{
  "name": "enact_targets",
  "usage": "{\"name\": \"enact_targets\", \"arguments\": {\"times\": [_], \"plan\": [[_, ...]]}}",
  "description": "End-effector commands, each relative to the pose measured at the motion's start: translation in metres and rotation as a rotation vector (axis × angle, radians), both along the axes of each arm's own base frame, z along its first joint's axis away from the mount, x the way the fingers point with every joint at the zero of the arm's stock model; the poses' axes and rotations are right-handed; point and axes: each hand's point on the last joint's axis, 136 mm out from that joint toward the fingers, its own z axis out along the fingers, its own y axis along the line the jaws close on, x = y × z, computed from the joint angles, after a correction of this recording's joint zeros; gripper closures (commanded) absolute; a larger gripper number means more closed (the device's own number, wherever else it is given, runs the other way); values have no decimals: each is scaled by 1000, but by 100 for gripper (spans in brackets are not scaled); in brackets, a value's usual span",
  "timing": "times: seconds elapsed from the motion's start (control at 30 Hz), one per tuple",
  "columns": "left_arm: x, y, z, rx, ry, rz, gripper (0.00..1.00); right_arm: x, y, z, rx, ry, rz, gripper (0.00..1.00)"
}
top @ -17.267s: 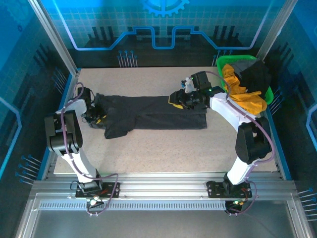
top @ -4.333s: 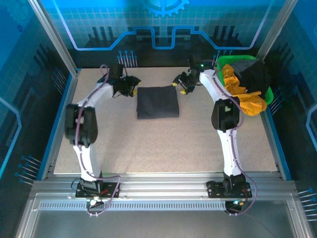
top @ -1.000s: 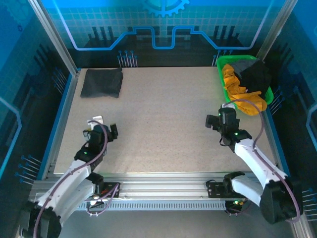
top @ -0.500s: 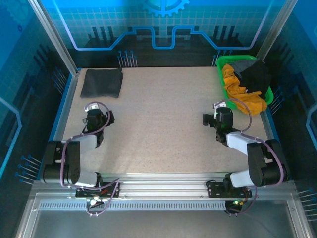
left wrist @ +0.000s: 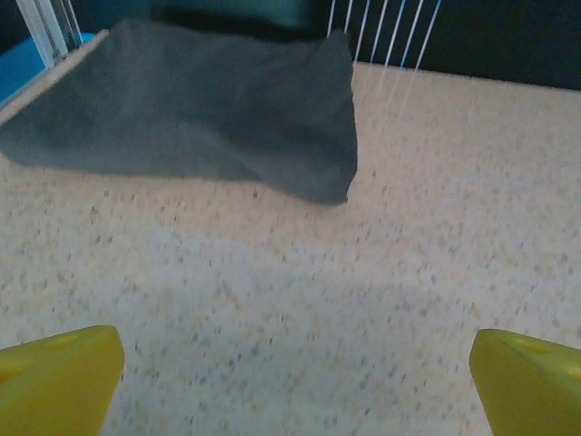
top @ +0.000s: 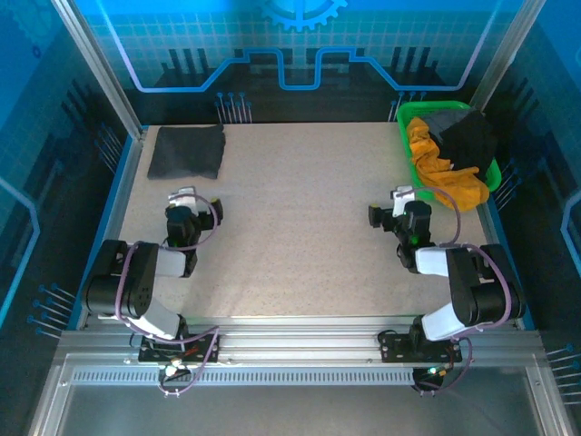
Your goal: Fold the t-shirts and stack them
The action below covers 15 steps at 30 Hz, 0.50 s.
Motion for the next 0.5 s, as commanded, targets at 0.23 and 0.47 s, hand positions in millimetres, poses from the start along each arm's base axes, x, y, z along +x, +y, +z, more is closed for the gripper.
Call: {"name": "enact_targets", "arguments": {"times": [0.23,0.47], "plan": [[-1,0,2,32,-5,-5,1,5,0,7,-11,-27,13,0],[0,-1,2,34,-4,-8,1,6,1,7,-8,-26,19,0]]}}
